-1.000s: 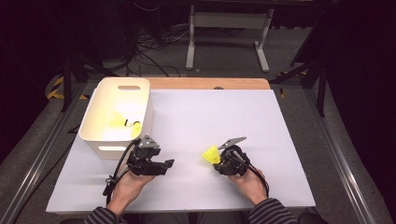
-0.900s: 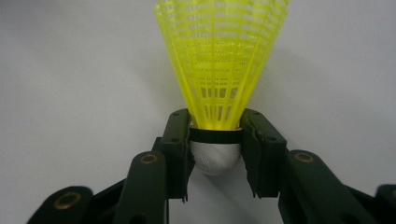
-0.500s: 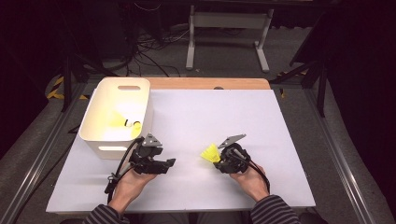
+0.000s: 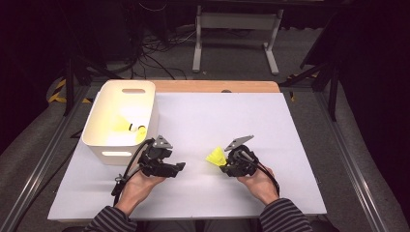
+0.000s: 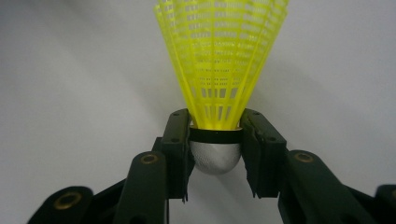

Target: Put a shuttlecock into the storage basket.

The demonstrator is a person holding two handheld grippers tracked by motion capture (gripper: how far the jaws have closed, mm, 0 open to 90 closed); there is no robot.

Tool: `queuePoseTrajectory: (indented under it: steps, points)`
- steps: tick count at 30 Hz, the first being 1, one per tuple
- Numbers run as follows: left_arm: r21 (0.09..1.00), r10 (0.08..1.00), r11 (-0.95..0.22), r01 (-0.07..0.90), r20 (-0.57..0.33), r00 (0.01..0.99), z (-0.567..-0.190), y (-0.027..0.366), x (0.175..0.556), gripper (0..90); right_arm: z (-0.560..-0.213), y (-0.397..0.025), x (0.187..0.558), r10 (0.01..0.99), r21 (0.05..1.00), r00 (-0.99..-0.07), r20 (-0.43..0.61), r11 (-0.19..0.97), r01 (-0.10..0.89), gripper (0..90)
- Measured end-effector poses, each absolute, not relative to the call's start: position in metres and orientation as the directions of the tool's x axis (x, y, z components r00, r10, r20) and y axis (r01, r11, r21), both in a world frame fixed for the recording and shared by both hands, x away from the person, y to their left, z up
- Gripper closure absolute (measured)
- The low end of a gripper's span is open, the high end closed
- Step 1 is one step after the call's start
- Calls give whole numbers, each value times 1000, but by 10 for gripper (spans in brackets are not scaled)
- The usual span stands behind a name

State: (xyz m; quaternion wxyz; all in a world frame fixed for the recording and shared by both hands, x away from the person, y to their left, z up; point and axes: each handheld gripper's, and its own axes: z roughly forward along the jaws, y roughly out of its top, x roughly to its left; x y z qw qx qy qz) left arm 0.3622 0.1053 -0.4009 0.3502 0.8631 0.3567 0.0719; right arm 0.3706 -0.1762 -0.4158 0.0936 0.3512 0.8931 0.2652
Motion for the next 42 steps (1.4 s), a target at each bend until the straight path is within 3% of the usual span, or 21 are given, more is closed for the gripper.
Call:
queuePoseTrajectory:
  steps: [42]
  points:
    - [641, 594, -556, 528, -138, 793, -400, 71, 377, 398, -414, -148, 374, 582, 544, -813, 18, 677, 496, 645]
